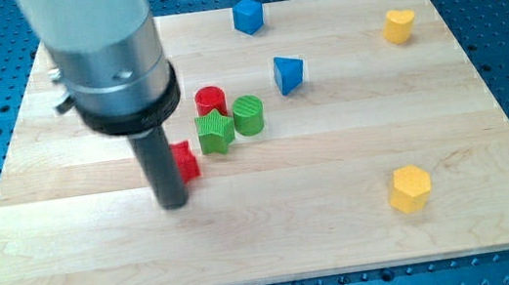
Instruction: Move your arm to the right of the hexagon
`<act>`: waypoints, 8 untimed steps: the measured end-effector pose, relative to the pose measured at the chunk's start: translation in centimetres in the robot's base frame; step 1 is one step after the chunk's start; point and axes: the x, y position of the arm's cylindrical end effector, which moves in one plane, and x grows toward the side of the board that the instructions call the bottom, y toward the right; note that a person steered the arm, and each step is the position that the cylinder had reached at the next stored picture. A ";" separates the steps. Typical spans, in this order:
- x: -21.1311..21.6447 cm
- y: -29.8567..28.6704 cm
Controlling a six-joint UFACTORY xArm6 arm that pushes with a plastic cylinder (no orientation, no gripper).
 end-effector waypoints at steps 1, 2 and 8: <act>-0.9 -0.3; -1.1 -2.0; -6.2 30.0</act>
